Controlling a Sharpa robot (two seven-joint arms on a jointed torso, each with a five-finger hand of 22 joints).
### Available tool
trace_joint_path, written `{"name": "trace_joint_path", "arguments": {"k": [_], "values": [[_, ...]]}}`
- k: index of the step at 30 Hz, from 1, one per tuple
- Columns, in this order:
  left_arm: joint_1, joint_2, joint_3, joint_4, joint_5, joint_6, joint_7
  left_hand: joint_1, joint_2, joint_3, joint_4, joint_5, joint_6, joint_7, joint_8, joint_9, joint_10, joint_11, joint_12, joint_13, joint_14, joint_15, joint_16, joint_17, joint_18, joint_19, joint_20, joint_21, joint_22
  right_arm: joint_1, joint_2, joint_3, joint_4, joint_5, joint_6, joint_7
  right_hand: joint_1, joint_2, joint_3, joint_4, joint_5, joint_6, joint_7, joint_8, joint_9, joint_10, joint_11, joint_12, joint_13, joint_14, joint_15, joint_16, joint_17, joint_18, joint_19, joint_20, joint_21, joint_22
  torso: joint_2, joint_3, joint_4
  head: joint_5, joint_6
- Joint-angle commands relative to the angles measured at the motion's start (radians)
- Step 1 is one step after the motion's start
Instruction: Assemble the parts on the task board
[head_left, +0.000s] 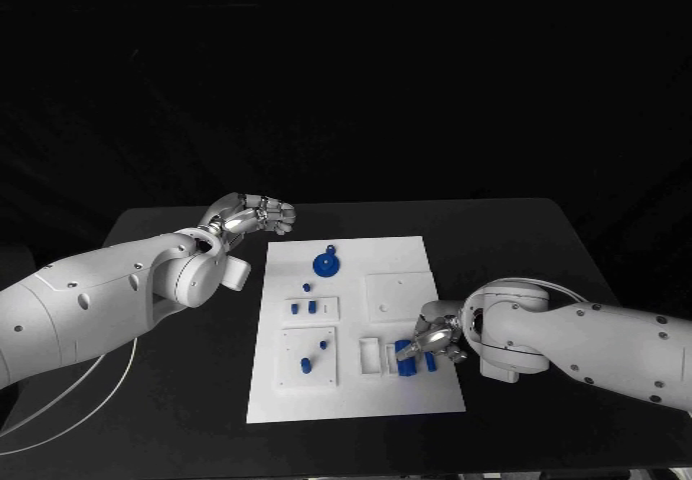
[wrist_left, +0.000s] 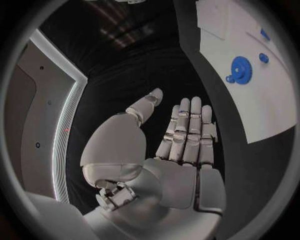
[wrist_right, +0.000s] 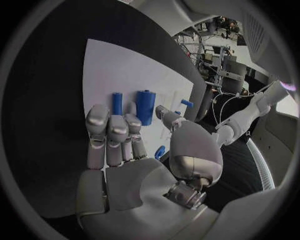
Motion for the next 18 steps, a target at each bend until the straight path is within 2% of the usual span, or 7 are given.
{"name": "trace_joint_path", "arguments": {"k": [1, 3, 8, 11, 17, 18], "values": [[0.001, 0.001, 0.001, 0.004, 0.006, 0.013, 0.004, -0.007, 0.003, -0.006, 0.003, 0.001, -0.003, -0.002, 0.006, -0.001, -0.009, 0.000, -0.002, -0.001, 0.001, 0.005, -0.006, 0.001, -0.005, -0.001, 0.003, -0.006, 0.002, -0.004, 0.007, -0.008, 0.000, 0.007, -0.007, 0.007, -0.006, -0.015, -0.004, 0.008, 0.000, -0.005, 0.003, -0.004, 0.002, 0.000, 0.007, -0.006, 0.000, 0.006, 0.002, -0.004, 0.002, 0.100, -0.007, -0.002, 0.006, 0.017, 0.000, -0.0004, -0.0007, 0.000, -0.002], [0.001, 0.002, 0.001, 0.003, 0.003, 0.003, -0.007, -0.007, 0.003, -0.006, 0.003, 0.001, -0.004, -0.002, 0.006, -0.001, -0.009, 0.000, -0.002, -0.001, 0.001, 0.005, -0.006, 0.001, -0.005, -0.001, 0.003, -0.006, 0.002, -0.005, 0.008, -0.013, -0.001, 0.010, -0.014, 0.007, -0.010, -0.019, -0.007, 0.009, 0.000, -0.007, 0.004, -0.006, 0.003, 0.000, 0.008, -0.006, 0.001, 0.006, 0.003, -0.005, 0.003, 0.100, -0.008, -0.003, 0.006, 0.017, 0.000, -0.0008, -0.0001, -0.001, -0.004], [0.001, 0.000, 0.001, 0.003, 0.002, 0.002, -0.009, -0.008, 0.002, -0.006, 0.003, 0.000, -0.004, -0.002, 0.006, -0.002, -0.009, 0.000, -0.002, -0.001, 0.001, 0.005, -0.006, 0.002, -0.005, -0.001, 0.003, -0.006, 0.002, -0.009, 0.015, -0.016, -0.007, 0.010, -0.032, 0.007, -0.013, -0.024, -0.009, 0.011, 0.000, -0.009, 0.005, -0.008, 0.003, -0.002, 0.009, -0.008, 0.000, 0.006, 0.003, -0.006, 0.003, 0.100, -0.008, -0.003, 0.006, 0.017, 0.000, -0.0002, -0.0013, 0.001, -0.006], [0.001, 0.000, 0.001, 0.005, 0.002, 0.005, -0.006, -0.008, 0.002, -0.006, 0.003, 0.000, -0.004, -0.002, 0.005, -0.002, -0.009, 0.000, -0.001, -0.001, 0.001, 0.005, -0.006, 0.002, -0.004, -0.001, 0.003, -0.006, 0.003, -0.012, 0.025, -0.019, -0.012, -0.066, -0.045, 0.012, -0.015, -0.030, -0.013, 0.010, 0.000, -0.025, 0.008, -0.020, -0.001, -0.005, 0.012, -0.011, 0.000, 0.007, 0.006, -0.007, 0.005, 0.100, -0.009, -0.004, 0.006, 0.016, 0.000, -0.0006, -0.0003, 0.002, -0.006], [0.001, -0.001, 0.001, 0.006, 0.002, 0.006, -0.006, -0.008, 0.002, -0.006, 0.003, 0.000, -0.005, -0.002, 0.005, -0.002, -0.009, 0.000, -0.001, -0.001, 0.001, 0.005, -0.006, 0.002, -0.004, -0.001, 0.003, -0.006, 0.003, -0.025, 0.035, -0.020, -0.016, -0.104, -0.049, 0.012, -0.009, -0.031, -0.013, 0.005, 0.000, -0.025, 0.010, -0.021, -0.002, -0.005, 0.013, -0.011, 0.002, 0.007, 0.008, -0.008, 0.006, 0.100, -0.009, -0.006, 0.007, 0.016, 0.000, 0.0002, -0.0003, 0.006, -0.007], [0.001, -0.001, 0.001, 0.006, 0.002, 0.005, -0.006, -0.008, 0.002, -0.006, 0.003, 0.000, -0.005, -0.002, 0.005, -0.002, -0.009, 0.000, -0.001, -0.001, 0.001, 0.005, -0.006, 0.002, -0.004, -0.001, 0.003, -0.006, 0.003, -0.027, 0.036, -0.020, -0.017, -0.104, -0.050, 0.011, 0.006, -0.035, -0.008, -0.005, 0.000, -0.024, 0.009, -0.021, -0.002, -0.004, 0.013, -0.011, 0.003, 0.007, 0.007, -0.008, 0.006, 0.100, -0.008, -0.007, 0.008, 0.016, 0.000, 0.0000, -0.0008, 0.006, -0.008]]}}
